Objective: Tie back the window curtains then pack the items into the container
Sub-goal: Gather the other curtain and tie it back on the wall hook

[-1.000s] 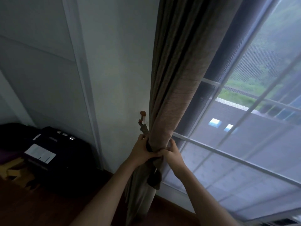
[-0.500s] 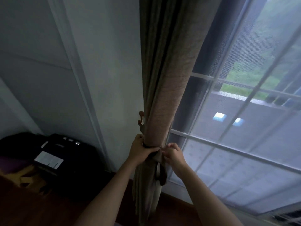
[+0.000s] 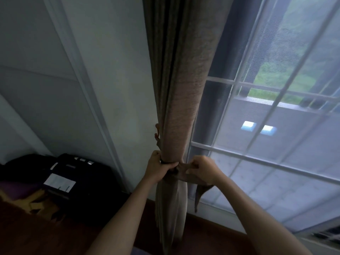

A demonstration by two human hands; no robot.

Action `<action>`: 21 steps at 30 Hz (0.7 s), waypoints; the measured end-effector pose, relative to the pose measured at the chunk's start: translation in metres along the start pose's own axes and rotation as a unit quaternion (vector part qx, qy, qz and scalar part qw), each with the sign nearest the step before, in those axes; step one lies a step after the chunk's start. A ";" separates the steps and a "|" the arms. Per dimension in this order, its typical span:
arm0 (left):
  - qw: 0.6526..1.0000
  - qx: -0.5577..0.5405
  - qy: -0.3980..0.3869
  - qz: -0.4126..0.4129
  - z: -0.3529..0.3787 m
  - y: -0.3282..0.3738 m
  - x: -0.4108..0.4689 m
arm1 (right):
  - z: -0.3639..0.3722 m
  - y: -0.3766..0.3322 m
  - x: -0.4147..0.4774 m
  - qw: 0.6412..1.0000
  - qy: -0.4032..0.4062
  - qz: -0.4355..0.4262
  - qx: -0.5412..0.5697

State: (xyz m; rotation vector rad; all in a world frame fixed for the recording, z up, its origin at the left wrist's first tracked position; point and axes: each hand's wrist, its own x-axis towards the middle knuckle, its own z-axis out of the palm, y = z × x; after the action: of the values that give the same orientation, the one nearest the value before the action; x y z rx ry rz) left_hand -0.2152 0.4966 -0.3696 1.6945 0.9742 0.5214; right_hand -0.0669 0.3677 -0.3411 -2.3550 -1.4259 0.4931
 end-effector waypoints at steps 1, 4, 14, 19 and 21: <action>1.000 -0.002 0.000 -0.003 0.001 0.001 0.000 | -0.003 0.000 0.002 0.998 0.030 -0.011 -0.052; 1.000 -0.001 0.005 -0.002 0.003 0.003 -0.001 | -0.004 -0.002 0.007 0.984 0.113 -0.020 -0.137; 0.999 0.039 -0.002 0.013 -0.011 -0.003 -0.002 | 0.028 -0.004 0.000 0.984 -0.098 0.066 -0.136; 0.997 0.063 -0.017 0.028 -0.010 0.001 0.001 | 0.048 -0.011 -0.021 0.989 -0.120 0.051 -0.068; 0.997 0.070 -0.026 0.030 -0.011 0.003 0.002 | 0.055 -0.014 -0.026 0.993 -0.098 0.063 0.033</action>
State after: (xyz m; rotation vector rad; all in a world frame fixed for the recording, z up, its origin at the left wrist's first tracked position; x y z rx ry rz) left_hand -0.2213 0.5045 -0.3627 1.8575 0.9440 0.4547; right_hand -0.1143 0.3562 -0.3797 -2.4081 -1.3237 0.8128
